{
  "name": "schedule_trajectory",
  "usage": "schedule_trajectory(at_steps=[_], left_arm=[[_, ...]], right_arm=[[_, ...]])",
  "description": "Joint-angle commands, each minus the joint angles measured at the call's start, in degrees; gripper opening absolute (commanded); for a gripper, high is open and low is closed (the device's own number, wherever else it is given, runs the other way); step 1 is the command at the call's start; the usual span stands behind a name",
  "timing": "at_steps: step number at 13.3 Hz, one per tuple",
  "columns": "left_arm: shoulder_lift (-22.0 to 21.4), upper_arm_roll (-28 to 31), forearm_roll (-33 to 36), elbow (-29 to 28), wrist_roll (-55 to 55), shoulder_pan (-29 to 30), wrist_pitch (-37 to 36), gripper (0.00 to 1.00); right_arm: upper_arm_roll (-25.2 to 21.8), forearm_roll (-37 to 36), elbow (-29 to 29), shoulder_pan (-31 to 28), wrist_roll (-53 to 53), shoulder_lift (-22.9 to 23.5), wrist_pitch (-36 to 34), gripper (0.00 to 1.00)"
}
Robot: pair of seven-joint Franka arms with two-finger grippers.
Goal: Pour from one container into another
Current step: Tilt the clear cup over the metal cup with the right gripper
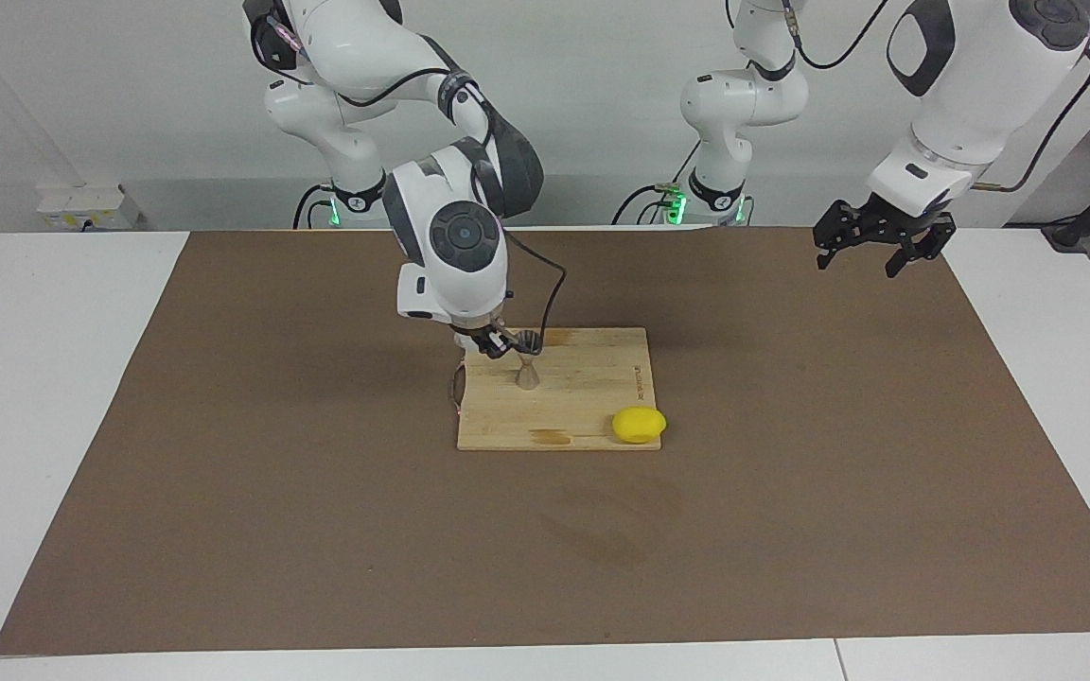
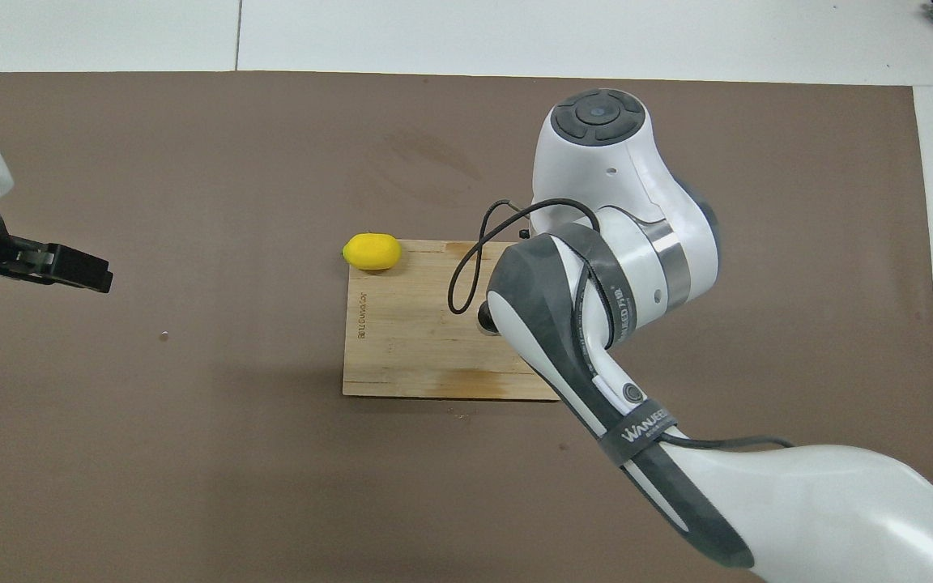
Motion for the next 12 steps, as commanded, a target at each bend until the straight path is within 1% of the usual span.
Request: schedule_trajectory(at_steps=[1,4,5,8,9,12], left_arm=[[1.0,1.5,1.0,2.1,-0.6,-1.4,-1.3,1.00],[1.1,1.8,1.0,2.6,-0.5,-1.3,-0.9,1.00],[0.8,1.4,1.0,2.4,-0.5,-1.3,-0.9,1.00],[0.3,1.1,1.0,2.3,-0.3,-1.3,-0.9,1.00],[-0.6,1.0,1.0,2.1,-0.2,-1.3,-1.0,1.00],[-0.9,1.0,1.0,1.5,-0.2,-0.9,-1.3,1.00]], right_arm=[[1.1,-3.8,4.5,1.4,-1.1,3.1,-2.2,0.00],[1.1,-4.8,5.0,2.1,-1.0,3.7,-1.5,0.00],[1.1,-5.4,6.1,2.4,-1.0,4.3,-1.8,0.00],[1.1,-7.6,6.7,3.2,-1.0,4.9,-1.5,0.00],[1.1,-8.4,6.7,3.5,-1.0,5.0,-1.5,0.00],[1.1,-10.9,8.3,3.7,-1.0,5.6,-1.3,0.00]])
